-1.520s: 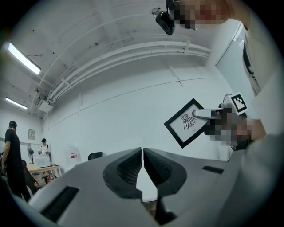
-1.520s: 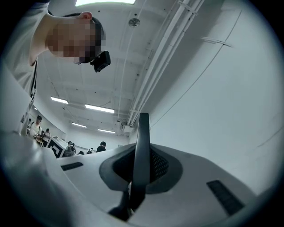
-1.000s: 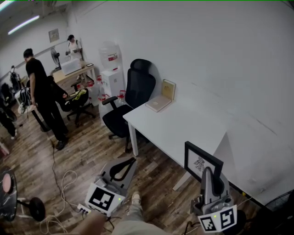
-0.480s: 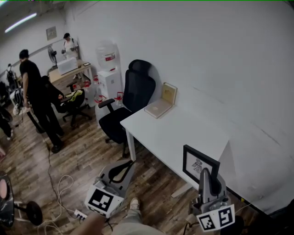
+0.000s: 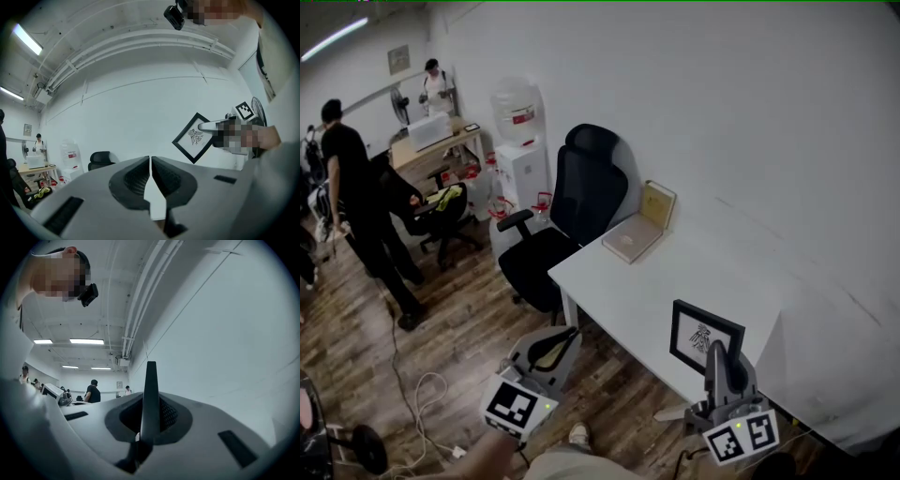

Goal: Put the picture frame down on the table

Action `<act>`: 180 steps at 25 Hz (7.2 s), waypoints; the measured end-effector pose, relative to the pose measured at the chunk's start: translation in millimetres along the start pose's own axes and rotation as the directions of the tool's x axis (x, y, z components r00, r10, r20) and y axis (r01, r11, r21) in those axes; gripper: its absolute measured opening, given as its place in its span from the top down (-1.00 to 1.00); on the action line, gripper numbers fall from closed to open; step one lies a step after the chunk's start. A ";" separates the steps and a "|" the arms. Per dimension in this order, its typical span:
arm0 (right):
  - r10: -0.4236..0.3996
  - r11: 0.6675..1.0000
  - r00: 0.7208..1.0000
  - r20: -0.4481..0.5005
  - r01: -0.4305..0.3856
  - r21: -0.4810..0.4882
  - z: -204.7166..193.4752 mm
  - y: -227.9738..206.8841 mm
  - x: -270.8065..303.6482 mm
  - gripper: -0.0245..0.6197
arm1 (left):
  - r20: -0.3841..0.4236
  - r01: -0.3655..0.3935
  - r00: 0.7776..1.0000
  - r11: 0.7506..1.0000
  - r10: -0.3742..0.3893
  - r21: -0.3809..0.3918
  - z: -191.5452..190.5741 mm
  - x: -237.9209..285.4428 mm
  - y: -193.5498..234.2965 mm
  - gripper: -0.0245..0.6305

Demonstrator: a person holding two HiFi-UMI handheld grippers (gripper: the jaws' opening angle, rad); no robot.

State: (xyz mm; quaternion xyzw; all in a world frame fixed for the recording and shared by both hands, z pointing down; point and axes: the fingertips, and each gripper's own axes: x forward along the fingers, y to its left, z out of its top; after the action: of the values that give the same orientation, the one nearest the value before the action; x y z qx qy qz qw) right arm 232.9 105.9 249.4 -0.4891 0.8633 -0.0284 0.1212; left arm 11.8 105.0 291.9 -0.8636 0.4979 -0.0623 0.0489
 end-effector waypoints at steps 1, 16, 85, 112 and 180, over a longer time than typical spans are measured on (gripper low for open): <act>0.000 1.000 1.000 -0.005 0.000 0.015 -5.5 0.1 15.7 0.82 | -0.002 0.005 1.000 1.000 -0.005 -0.004 -3.2 6.6 11.6 0.83; -0.040 0.969 0.995 -0.088 0.060 0.241 -81.3 -11.3 155.1 0.82 | -0.034 0.027 0.999 0.999 -0.029 -0.037 -40.4 68.6 131.3 0.83; 0.092 0.662 0.812 -0.577 0.383 0.644 -517.8 -139.5 538.9 0.82 | -0.518 -0.004 0.843 0.960 -0.147 -0.279 -375.4 371.9 382.5 0.83; -0.104 0.884 0.583 -0.806 0.425 0.194 -598.2 -159.6 510.2 0.21 | -0.567 0.007 0.778 0.907 -0.270 -0.421 -423.3 345.9 371.3 0.83; 0.223 0.964 0.954 -0.203 -0.246 -0.098 -150.4 18.4 537.0 0.86 | -0.044 0.032 0.998 0.998 -0.034 -0.048 -84.4 266.6 447.5 0.83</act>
State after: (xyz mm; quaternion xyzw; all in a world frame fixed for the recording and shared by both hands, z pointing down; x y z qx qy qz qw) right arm -82.4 -352.2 294.7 -0.3845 0.9230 -0.0075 0.0107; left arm -251.2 -351.3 325.4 -0.8710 0.4858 -0.0708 0.0162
